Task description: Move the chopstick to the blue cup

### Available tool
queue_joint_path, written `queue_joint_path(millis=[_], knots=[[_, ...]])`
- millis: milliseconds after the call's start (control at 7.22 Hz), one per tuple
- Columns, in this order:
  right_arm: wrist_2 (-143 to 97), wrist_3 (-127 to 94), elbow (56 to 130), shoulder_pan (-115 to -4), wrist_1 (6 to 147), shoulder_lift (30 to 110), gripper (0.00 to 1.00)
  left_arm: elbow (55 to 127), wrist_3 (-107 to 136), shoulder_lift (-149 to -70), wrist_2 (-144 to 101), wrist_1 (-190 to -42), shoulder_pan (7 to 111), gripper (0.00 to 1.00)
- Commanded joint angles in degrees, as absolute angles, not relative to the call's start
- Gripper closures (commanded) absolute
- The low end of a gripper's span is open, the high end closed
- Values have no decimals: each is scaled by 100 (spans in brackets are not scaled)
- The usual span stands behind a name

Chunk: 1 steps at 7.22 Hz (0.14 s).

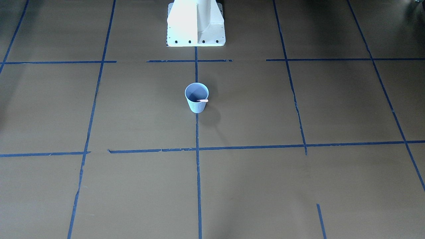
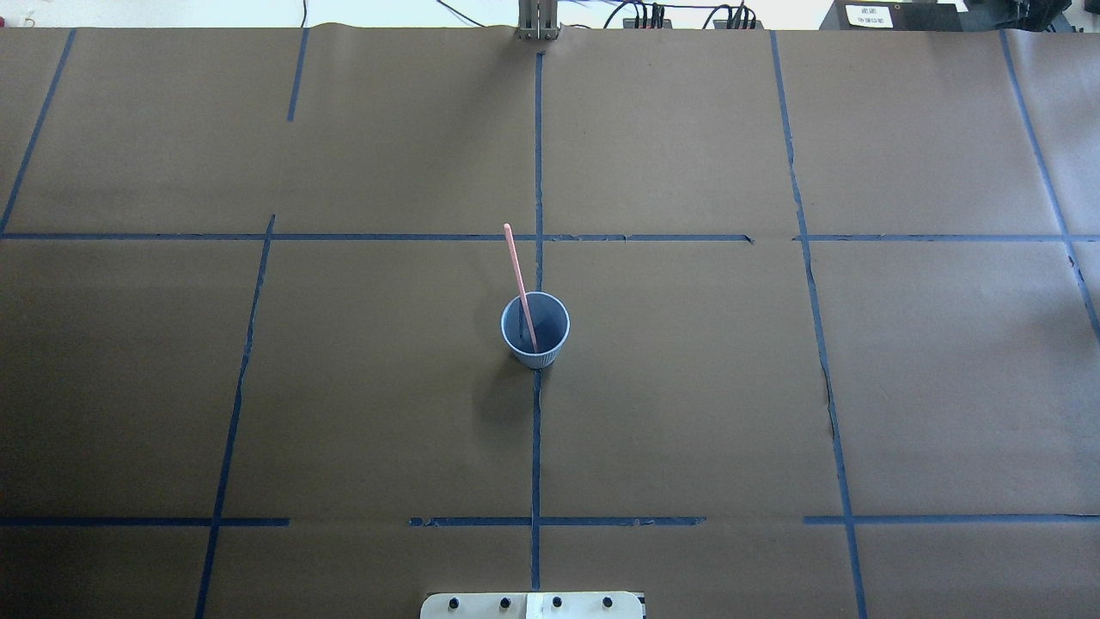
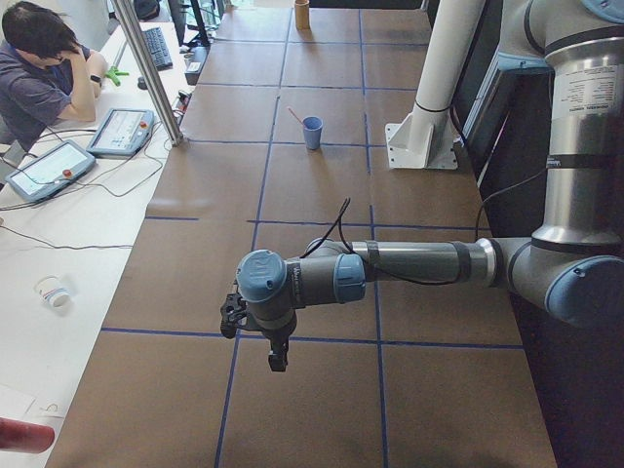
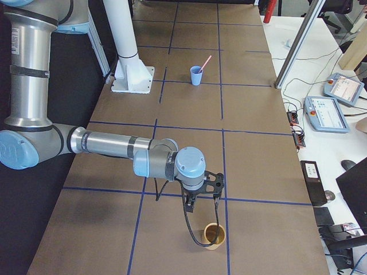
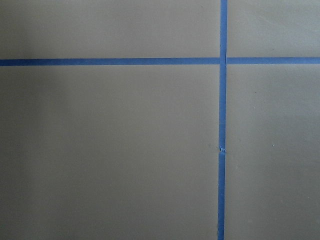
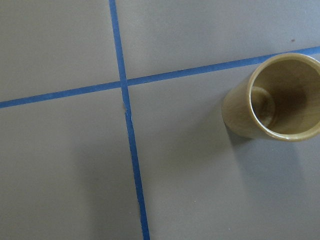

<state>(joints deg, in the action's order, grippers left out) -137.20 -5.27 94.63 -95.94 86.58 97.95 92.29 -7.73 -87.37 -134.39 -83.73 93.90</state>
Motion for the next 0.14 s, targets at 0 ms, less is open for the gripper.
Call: queue_joint_path(millis=[0], knots=[[-13720, -527, 9466, -9598, 8649, 9800, 0, 9229, -782, -8745, -13438, -8376, 9387, 0]])
